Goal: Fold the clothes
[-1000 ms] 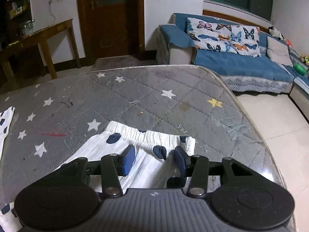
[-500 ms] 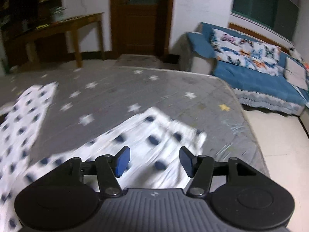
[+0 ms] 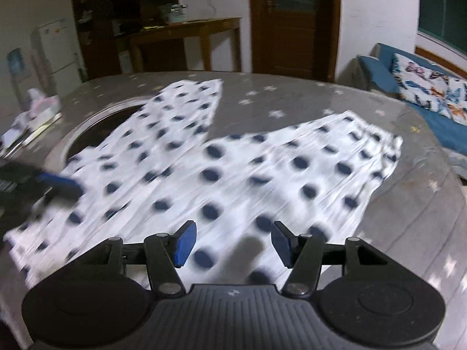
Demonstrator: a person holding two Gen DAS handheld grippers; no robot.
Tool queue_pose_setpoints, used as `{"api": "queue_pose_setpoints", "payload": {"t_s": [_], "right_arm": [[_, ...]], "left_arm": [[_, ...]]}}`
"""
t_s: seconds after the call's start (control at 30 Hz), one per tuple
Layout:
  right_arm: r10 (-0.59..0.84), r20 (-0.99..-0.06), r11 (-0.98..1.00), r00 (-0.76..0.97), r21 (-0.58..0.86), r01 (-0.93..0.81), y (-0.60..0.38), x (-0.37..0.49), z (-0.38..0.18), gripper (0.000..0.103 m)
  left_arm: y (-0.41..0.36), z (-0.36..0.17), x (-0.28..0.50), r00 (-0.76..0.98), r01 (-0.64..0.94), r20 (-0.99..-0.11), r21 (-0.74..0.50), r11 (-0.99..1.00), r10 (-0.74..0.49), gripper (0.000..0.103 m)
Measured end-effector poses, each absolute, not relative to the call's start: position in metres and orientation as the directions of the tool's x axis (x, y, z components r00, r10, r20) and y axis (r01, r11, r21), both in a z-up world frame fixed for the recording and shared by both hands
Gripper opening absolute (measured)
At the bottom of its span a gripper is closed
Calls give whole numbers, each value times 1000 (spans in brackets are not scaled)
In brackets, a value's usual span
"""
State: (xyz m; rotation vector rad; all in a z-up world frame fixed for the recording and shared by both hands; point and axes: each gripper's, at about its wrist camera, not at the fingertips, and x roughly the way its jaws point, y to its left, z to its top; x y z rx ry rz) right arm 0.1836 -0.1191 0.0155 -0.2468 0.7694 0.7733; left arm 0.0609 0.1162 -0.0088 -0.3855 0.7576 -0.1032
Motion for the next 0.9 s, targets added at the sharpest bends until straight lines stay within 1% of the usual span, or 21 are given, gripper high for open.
{"api": "queue_pose_setpoints", "payload": {"t_s": [0.07,0.17,0.27,0.43,0.53,0.63,0.73,0.8,0.9], "right_arm": [[538,-708,694,458,63,-717,-119,168,10,58],[539,-703,679,464,37,-733,-122,145,1,60],[535,-691,673,486,1,-739,-127,129,-1,60],[521,-695,671,496,-27,-741,-135,119,3,61],[517,-688,666,508,-49,-744,-134,116,7,61],[540,-670,655,510,-47,-754,-128,113,11,61],[564,-657,639,499,-34,-768,-120,112,11,61],[573,-657,632,489,-25,-775,-115,112,9,61],[574,-667,624,475,-19,-781,-110,113,5,61]], "left_arm": [[122,-14,58,721,-66,-655,-391,918,-227,24],[125,-15,48,728,-80,-648,-403,912,-223,23],[126,-15,36,729,-101,-654,-396,913,-203,17],[125,-10,22,726,-123,-664,-383,916,-180,17],[124,2,22,746,-109,-645,-366,924,-167,17],[125,12,31,766,-108,-626,-348,931,-145,18],[130,12,48,771,-134,-626,-336,932,-115,18],[135,7,58,764,-156,-638,-329,931,-98,18],[146,-7,65,722,-225,-690,-293,929,-43,17]]}}
